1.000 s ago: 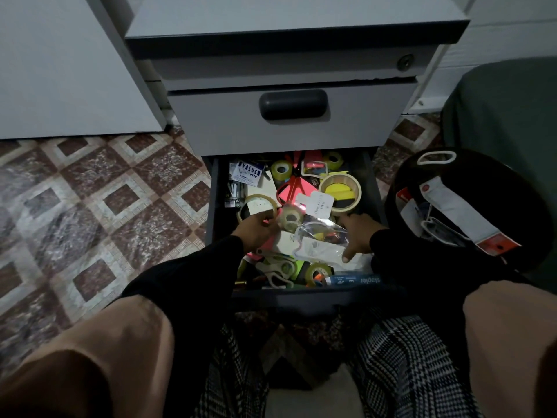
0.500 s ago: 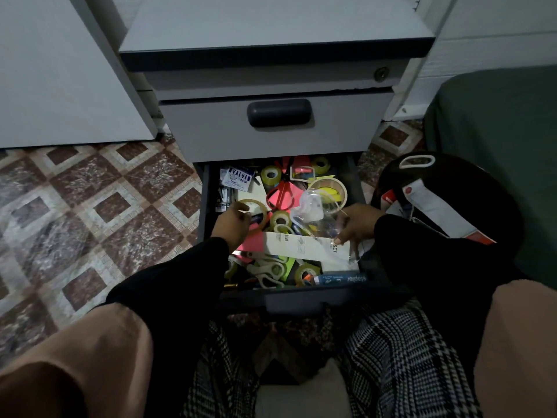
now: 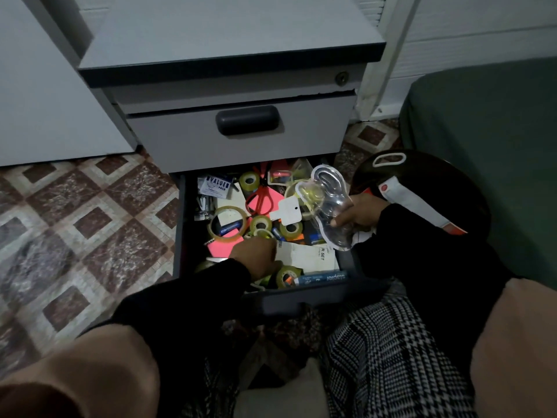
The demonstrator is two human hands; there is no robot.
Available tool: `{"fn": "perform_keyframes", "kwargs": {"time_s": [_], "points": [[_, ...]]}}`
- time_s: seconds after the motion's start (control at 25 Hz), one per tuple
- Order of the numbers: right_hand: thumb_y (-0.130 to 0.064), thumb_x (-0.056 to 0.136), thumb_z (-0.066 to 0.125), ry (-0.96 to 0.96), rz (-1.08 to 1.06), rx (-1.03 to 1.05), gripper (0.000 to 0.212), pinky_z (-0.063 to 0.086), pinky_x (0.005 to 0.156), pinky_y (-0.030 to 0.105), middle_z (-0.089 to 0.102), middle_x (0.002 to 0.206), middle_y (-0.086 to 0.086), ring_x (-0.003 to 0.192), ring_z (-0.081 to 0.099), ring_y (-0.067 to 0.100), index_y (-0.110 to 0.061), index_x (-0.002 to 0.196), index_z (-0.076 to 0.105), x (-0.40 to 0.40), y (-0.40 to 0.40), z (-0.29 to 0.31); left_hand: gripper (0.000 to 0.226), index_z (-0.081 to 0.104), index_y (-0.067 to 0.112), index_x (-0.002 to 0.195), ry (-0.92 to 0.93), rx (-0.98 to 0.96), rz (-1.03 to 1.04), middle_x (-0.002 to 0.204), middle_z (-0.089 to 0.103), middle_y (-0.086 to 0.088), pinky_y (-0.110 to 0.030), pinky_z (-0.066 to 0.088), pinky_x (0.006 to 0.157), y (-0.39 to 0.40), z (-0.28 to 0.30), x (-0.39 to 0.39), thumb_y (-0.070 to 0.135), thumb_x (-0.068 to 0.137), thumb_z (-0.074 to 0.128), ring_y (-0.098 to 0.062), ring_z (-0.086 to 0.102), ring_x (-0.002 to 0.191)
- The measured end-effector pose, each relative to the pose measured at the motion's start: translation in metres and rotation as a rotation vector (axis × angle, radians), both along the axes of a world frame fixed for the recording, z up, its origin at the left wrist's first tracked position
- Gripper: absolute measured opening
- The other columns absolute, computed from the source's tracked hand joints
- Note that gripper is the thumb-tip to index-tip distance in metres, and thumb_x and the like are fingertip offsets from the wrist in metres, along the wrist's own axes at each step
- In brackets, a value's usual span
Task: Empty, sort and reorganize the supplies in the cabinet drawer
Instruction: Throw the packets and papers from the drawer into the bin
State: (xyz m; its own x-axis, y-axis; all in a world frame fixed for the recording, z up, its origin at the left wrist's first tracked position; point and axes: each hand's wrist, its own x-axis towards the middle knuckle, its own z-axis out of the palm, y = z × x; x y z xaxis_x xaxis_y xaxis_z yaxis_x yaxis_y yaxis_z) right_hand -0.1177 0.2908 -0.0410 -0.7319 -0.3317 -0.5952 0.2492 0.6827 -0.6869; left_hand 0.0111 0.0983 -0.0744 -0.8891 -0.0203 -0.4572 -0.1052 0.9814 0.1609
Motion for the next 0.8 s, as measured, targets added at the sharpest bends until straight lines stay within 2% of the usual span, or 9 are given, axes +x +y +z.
{"fn": "perform_keyframes", "kwargs": {"time_s": [0.08, 0.2, 0.28, 0.36, 0.44, 0.52, 0.56, 0.64, 0.8], "points": [[0.006, 0.072, 0.072, 0.009, -0.044, -0.035, 0.02, 0.047, 0.062, 0.03, 0.057, 0.063, 0.01, 0.058, 0.054, 0.021, -0.009, 0.067, 0.058, -0.002, 0.001, -0.002, 0.049, 0.046, 0.012, 0.127, 0.095, 0.032, -0.077, 0.132, 0.047, -0.011, -0.037, 0.043, 0.086, 0.009, -0.009, -0.006, 0.042, 0.089, 0.056, -0.029, 0.048, 0.119], [0.005, 0.073, 0.072, 0.023, -0.048, -0.038, 0.022, 0.046, 0.062, 0.03, 0.056, 0.062, 0.009, 0.055, 0.053, 0.021, -0.01, 0.065, 0.057, -0.002, 0.003, -0.005, 0.08, 0.027, 0.014, 0.143, -0.041, 0.107, -0.082, 0.147, 0.034, -0.01, -0.042, 0.039, 0.101, 0.024, -0.03, -0.015, 0.061, 0.084, 0.053, -0.028, 0.035, 0.132], [0.005, 0.074, 0.071, 0.019, -0.049, -0.049, 0.025, 0.045, 0.06, 0.028, 0.055, 0.061, 0.008, 0.054, 0.052, 0.019, -0.011, 0.064, 0.055, -0.001, 0.002, -0.005, 0.087, 0.025, 0.014, 0.144, -0.041, 0.01, -0.095, 0.146, 0.035, -0.011, -0.044, 0.034, 0.105, 0.033, -0.036, -0.017, 0.067, 0.08, 0.051, -0.03, 0.033, 0.133], [0.006, 0.074, 0.07, 0.012, -0.06, -0.078, 0.028, 0.044, 0.058, 0.026, 0.052, 0.059, 0.007, 0.054, 0.05, 0.019, -0.012, 0.063, 0.052, -0.002, 0.002, -0.006, 0.086, 0.028, 0.01, 0.14, 0.043, -0.102, -0.103, 0.139, 0.042, -0.014, -0.042, 0.032, 0.101, 0.037, -0.03, -0.02, 0.065, 0.079, 0.055, -0.031, 0.041, 0.127], [0.006, 0.075, 0.07, 0.021, -0.045, -0.086, 0.028, 0.043, 0.055, 0.024, 0.051, 0.06, 0.007, 0.054, 0.05, 0.018, -0.012, 0.064, 0.051, -0.002, 0.001, -0.005, 0.08, 0.027, 0.008, 0.136, 0.088, 0.043, -0.098, 0.129, 0.05, -0.017, -0.039, 0.04, 0.092, 0.038, -0.026, -0.023, 0.051, 0.08, 0.064, -0.032, 0.052, 0.115], [0.003, 0.076, 0.07, 0.037, -0.035, -0.084, 0.027, 0.042, 0.053, 0.022, 0.052, 0.062, 0.006, 0.054, 0.05, 0.017, -0.013, 0.066, 0.05, -0.002, 0.0, -0.002, 0.07, 0.03, 0.013, 0.135, 0.034, 0.23, -0.152, 0.129, 0.049, -0.014, -0.039, 0.048, 0.087, 0.039, -0.024, -0.02, 0.045, 0.083, 0.066, -0.032, 0.056, 0.11], [0.002, 0.076, 0.07, 0.045, -0.037, -0.086, 0.027, 0.042, 0.053, 0.023, 0.052, 0.063, 0.005, 0.055, 0.05, 0.016, -0.013, 0.066, 0.05, -0.002, 0.0, -0.001, 0.067, 0.033, 0.016, 0.135, -0.022, 0.249, -0.193, 0.132, 0.047, -0.012, -0.039, 0.048, 0.088, 0.039, -0.024, -0.018, 0.046, 0.084, 0.064, -0.032, 0.055, 0.112], [0.001, 0.076, 0.071, 0.058, -0.041, -0.091, 0.027, 0.042, 0.055, 0.024, 0.053, 0.064, 0.006, 0.056, 0.051, 0.017, -0.013, 0.067, 0.05, -0.001, 0.001, 0.0, 0.068, 0.033, 0.017, 0.14, -0.099, 0.175, -0.262, 0.14, 0.044, -0.01, -0.038, 0.047, 0.094, 0.039, -0.027, -0.019, 0.045, 0.086, 0.062, -0.029, 0.052, 0.119], [0.002, 0.077, 0.07, 0.055, -0.054, -0.094, 0.028, 0.041, 0.052, 0.023, 0.052, 0.063, 0.005, 0.054, 0.05, 0.016, -0.014, 0.067, 0.05, -0.001, 0.009, 0.003, 0.082, 0.017, 0.015, 0.149, -0.103, 0.074, -0.284, 0.148, 0.037, -0.011, -0.037, 0.044, 0.096, 0.042, -0.025, -0.025, 0.039, 0.086, 0.063, -0.029, 0.047, 0.127]]}}
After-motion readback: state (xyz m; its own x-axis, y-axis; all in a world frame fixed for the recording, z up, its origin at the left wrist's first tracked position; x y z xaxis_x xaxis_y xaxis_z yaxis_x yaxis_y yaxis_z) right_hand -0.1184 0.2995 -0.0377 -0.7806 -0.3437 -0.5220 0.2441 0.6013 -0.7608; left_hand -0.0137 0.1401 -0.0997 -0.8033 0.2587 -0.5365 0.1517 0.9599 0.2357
